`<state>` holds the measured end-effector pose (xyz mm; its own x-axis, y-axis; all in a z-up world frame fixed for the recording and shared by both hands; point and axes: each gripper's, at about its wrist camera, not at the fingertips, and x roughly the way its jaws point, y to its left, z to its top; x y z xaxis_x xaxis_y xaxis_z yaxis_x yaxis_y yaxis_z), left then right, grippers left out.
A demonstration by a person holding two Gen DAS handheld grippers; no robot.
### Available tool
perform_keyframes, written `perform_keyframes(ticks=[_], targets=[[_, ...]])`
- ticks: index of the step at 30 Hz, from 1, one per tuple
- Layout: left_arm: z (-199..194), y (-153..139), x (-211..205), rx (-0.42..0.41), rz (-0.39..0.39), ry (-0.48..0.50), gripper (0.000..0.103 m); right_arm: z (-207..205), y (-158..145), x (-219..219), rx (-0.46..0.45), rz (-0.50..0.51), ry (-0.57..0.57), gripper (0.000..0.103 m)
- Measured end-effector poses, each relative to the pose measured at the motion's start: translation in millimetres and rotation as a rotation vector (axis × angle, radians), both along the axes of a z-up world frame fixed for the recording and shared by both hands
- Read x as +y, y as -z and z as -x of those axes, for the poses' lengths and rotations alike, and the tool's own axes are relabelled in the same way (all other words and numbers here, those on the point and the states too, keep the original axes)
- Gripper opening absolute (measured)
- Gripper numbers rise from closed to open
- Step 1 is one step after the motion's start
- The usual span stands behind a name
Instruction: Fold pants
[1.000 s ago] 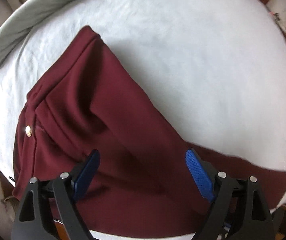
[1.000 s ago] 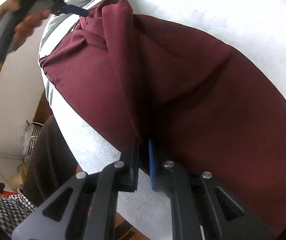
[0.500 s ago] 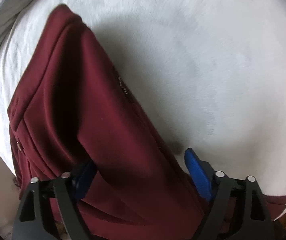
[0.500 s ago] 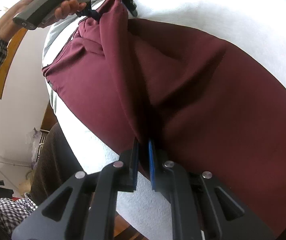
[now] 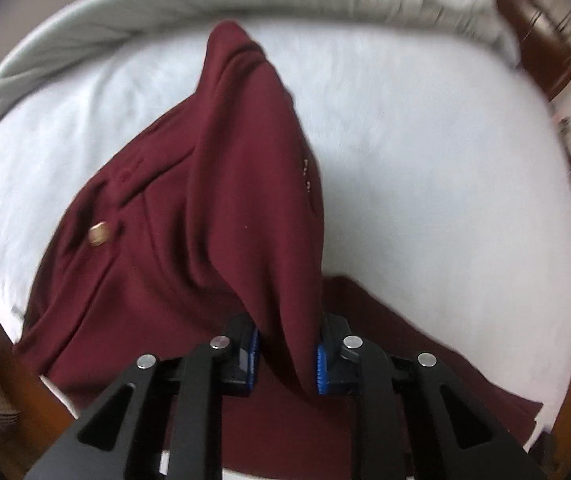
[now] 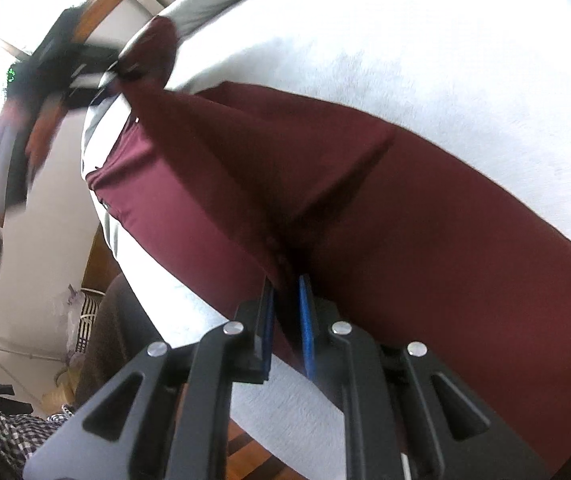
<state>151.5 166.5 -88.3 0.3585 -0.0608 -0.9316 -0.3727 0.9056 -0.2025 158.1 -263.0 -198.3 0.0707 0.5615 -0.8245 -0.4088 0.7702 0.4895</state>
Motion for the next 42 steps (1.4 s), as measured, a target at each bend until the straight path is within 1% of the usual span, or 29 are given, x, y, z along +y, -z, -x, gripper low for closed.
perform_keyframes(ticks=[2,4,6,7,9,10,11,12,13,14,15,16,17,18,19,20,21,24,26,27,29,31,32,34,36,38,39,40,42], targets=[[41,-4,6,-0.081,0.027,-0.046,0.021,3,-3,-1,-0.001,-0.002,-0.002,0.011],[87,5,17,-0.145,0.036,-0.093,0.021,6,0,1,-0.003,0.020,-0.019,0.011],[111,24,25,-0.167,0.032,-0.121,0.021,11,8,7,0.013,0.058,-0.038,0.014],[123,35,28,-0.181,0.052,-0.137,0.021,14,12,10,0.024,0.073,-0.045,0.021],[132,59,36,-0.178,0.108,-0.170,0.023,19,16,14,0.025,0.104,-0.054,0.025],[134,66,36,-0.180,0.140,-0.184,0.028,21,16,15,0.019,0.114,-0.058,0.028],[137,73,39,-0.179,0.181,-0.203,0.029,23,14,15,0.017,0.114,-0.062,0.031],[140,80,41,-0.187,0.211,-0.215,0.035,23,12,16,0.018,0.115,-0.063,0.040],[140,83,47,-0.203,0.246,-0.229,0.051,24,9,15,0.022,0.119,-0.061,0.051],[141,81,59,-0.212,0.252,-0.249,0.059,25,6,13,0.018,0.123,-0.060,0.053],[143,82,65,-0.235,0.255,-0.268,0.065,25,5,12,0.012,0.127,-0.060,0.053],[143,79,70,-0.251,0.267,-0.286,0.065,27,4,11,0.008,0.132,-0.058,0.053],[140,80,75,-0.245,0.278,-0.299,0.065,28,3,8,0.009,0.134,-0.050,0.053],[138,82,79,-0.232,0.288,-0.305,0.061,30,1,10,0.013,0.130,-0.043,0.052],[137,86,80,-0.211,0.277,-0.308,0.048,31,-1,9,0.021,0.118,-0.035,0.052],[132,93,82,-0.159,0.236,-0.309,0.043,34,0,7,0.027,0.103,-0.027,0.052],[128,101,84,-0.112,0.224,-0.298,0.040,36,0,2,0.039,0.088,-0.009,0.052],[139,93,78,-0.157,0.268,-0.290,0.041,45,2,-4,0.060,0.080,0.013,0.051],[147,86,60,-0.179,0.321,-0.245,0.050,49,2,-10,0.079,0.049,0.034,0.051],[148,84,47,-0.189,0.346,-0.220,0.061,50,1,-12,0.086,0.040,0.046,0.052],[149,84,27,-0.197,0.417,-0.178,0.062,51,1,-19,0.099,0.020,0.071,0.052],[142,89,4,-0.192,0.510,-0.131,0.062,54,1,-25,0.113,0.010,0.103,0.052],[136,91,-8,-0.186,0.543,-0.107,0.062,54,1,-28,0.117,0.006,0.118,0.052],[120,101,-25,-0.148,0.592,-0.073,0.062,56,-1,-38,0.122,0.002,0.151,0.052],[103,114,-34,-0.101,0.610,-0.082,0.062,60,-2,-52,0.119,0.008,0.185,0.052],[95,124,-37,-0.077,0.627,-0.100,0.052,63,-2,-65,0.123,0.003,0.219,0.052],[92,129,-38,-0.058,0.620,-0.108,0.040,65,-1,-72,0.125,-0.001,0.242,0.052],[92,130,-39,-0.052,0.616,-0.110,0.030,66,0,-80,0.128,-0.002,0.261,0.052],[109,125,-45,-0.047,0.601,-0.108,0.019,70,0,-97,0.127,0.003,0.288,0.052]])
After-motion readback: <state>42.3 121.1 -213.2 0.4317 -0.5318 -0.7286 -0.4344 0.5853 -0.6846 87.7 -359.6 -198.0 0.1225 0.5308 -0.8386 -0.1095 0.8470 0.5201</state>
